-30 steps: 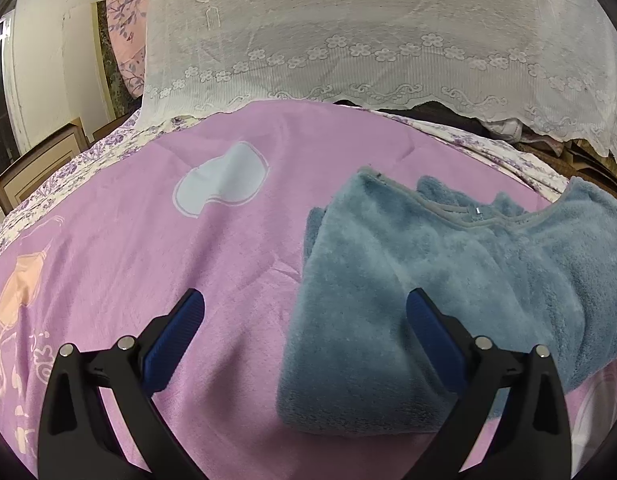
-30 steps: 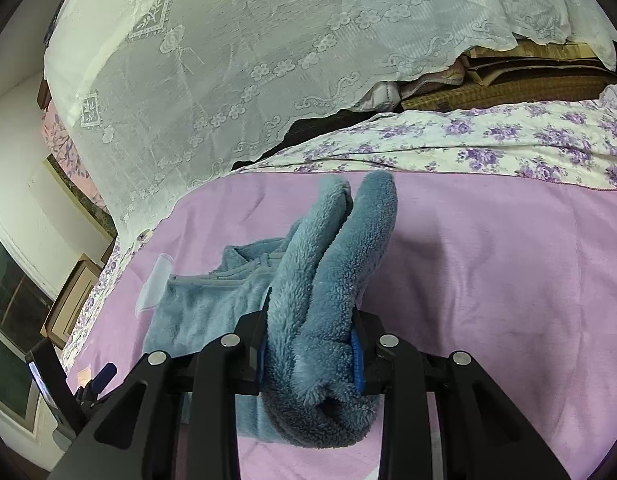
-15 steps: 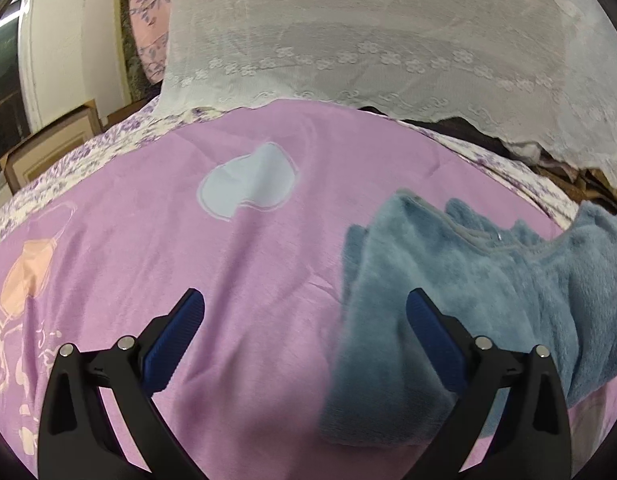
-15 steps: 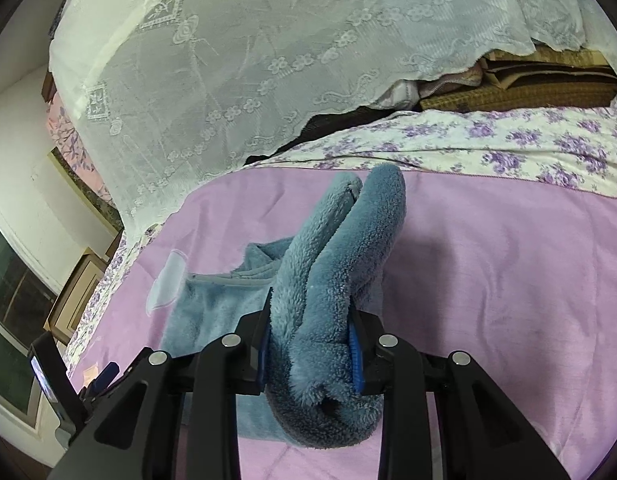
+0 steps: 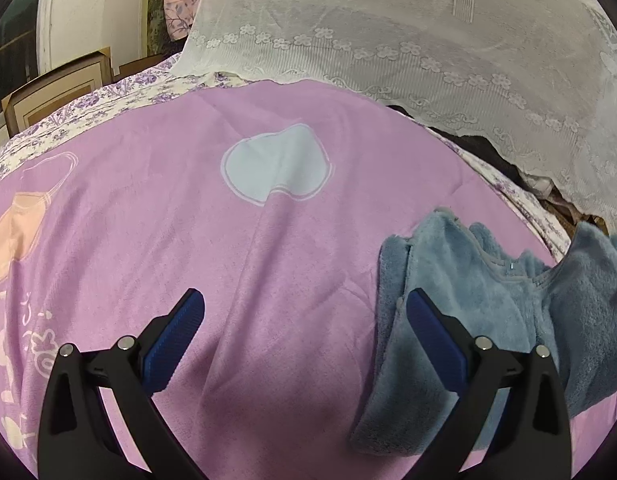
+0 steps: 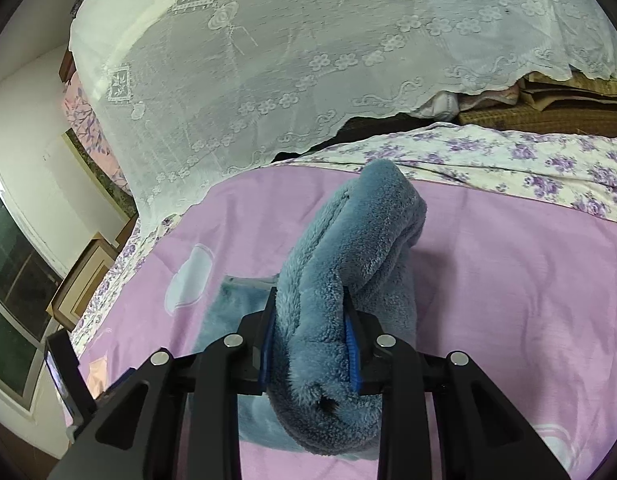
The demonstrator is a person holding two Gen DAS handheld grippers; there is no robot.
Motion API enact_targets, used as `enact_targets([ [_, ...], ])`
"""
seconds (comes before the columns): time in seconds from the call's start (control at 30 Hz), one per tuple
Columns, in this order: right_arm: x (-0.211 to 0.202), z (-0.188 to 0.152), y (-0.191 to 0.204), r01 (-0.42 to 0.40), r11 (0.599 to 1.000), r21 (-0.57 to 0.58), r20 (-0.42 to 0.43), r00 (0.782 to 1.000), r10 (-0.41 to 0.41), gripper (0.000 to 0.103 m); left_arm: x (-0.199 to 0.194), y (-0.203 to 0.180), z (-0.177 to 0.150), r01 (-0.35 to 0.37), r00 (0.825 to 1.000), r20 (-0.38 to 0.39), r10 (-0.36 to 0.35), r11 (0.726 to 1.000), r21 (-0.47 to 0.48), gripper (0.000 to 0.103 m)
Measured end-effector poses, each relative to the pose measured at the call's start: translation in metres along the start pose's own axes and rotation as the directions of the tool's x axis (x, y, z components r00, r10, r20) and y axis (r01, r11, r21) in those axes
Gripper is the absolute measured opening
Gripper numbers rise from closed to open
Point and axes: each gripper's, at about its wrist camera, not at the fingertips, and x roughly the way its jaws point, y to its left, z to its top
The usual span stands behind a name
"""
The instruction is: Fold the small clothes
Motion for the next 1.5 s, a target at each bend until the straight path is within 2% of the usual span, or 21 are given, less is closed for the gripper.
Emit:
enact_targets([
  [0.2, 0.011, -0.001, 0.026, -0.021, 0.999, -0.027, -0.015, 1.000, 0.021, 0.027, 0.002, -0.006, 0.000, -0.041, 0.999, 0.008, 0.040, 0.999, 0.033, 0.099],
  [0.3, 0.016, -0.002, 0.041, -0.038, 0.998, -0.042, -0.024, 0.999, 0.037, 0.024, 0.002, -0.002, 0.002, -0.032, 0.999, 0.002, 0.032, 0.999, 0.017, 0.099],
  [0.37, 0.022, -0.004, 0.053, -0.055, 0.997, -0.057, -0.035, 0.998, 0.053, 0.020, 0.002, 0.000, 0.002, -0.030, 1.000, -0.003, 0.030, 1.000, 0.008, 0.099],
  [0.4, 0.025, -0.005, 0.059, -0.056, 0.996, -0.067, -0.043, 0.998, 0.053, 0.014, 0.003, 0.002, 0.003, -0.029, 1.000, -0.006, 0.029, 1.000, 0.002, 0.099],
  [0.57, 0.056, -0.022, 0.079, -0.040, 0.994, -0.104, -0.100, 0.995, 0.030, 0.013, 0.008, 0.008, 0.005, -0.010, 1.000, -0.028, 0.009, 1.000, -0.027, 0.099],
  [0.63, 0.066, -0.028, 0.081, -0.059, 0.990, -0.125, -0.127, 0.991, 0.043, 0.013, 0.010, 0.010, 0.005, 0.001, 0.999, -0.037, -0.002, 0.999, -0.035, 0.099],
  [0.7, 0.071, -0.033, 0.087, -0.073, 0.982, -0.172, -0.151, 0.988, 0.047, 0.018, 0.012, 0.010, 0.006, 0.016, 0.999, -0.046, -0.018, 0.999, -0.041, 0.099],
  [0.8, 0.065, -0.036, 0.097, -0.079, 0.970, -0.230, -0.128, 0.991, 0.051, 0.040, 0.013, 0.007, 0.005, 0.024, 0.998, -0.049, -0.025, 0.999, -0.033, 0.099],
  [0.93, 0.036, -0.036, 0.098, -0.149, 0.951, -0.271, -0.094, 0.987, 0.128, 0.042, 0.009, 0.003, 0.005, 0.021, 0.999, -0.038, -0.021, 1.000, -0.012, 0.099],
  [1.07, -0.002, -0.037, 0.081, -0.151, 0.940, -0.305, -0.035, 0.988, 0.147, 0.043, -0.001, 0.000, 0.004, 0.098, 0.994, -0.044, -0.099, 0.995, -0.012, 0.099],
  [1.17, -0.035, -0.042, 0.057, -0.111, 0.939, -0.324, 0.058, 0.989, 0.137, 0.052, -0.009, -0.006, 0.002, 0.188, 0.980, -0.062, -0.188, 0.982, 0.003, 0.099],
  [1.23, -0.051, -0.044, 0.038, -0.079, 0.945, -0.318, 0.127, 0.984, 0.125, 0.064, -0.011, -0.013, 0.001, 0.225, 0.972, -0.070, -0.223, 0.974, 0.015, 0.099],
  [1.3, -0.061, -0.043, 0.010, -0.031, 0.960, -0.277, 0.186, 0.979, 0.086, 0.066, -0.009, -0.019, -0.002, 0.254, 0.964, -0.088, -0.251, 0.967, 0.021, 0.099],
  [1.37, -0.061, -0.043, -0.012, -0.024, 0.972, -0.235, 0.180, 0.981, 0.068, 0.066, -0.002, -0.026, -0.008, 0.263, 0.959, -0.122, -0.257, 0.964, 0.034, 0.099],
  [1.43, -0.060, -0.045, -0.033, -0.043, 0.978, -0.202, 0.137, 0.988, 0.071, 0.066, 0.004, -0.033, -0.014, 0.273, 0.953, -0.151, -0.264, 0.961, 0.047, 0.099],
  [1.5, -0.064, -0.050, -0.056, -0.009, 0.982, -0.190, 0.117, 0.993, 0.032, 0.067, 0.006, -0.041, -0.019, 0.288, 0.946, -0.175, -0.274, 0.956, 0.058, 0.099],
])
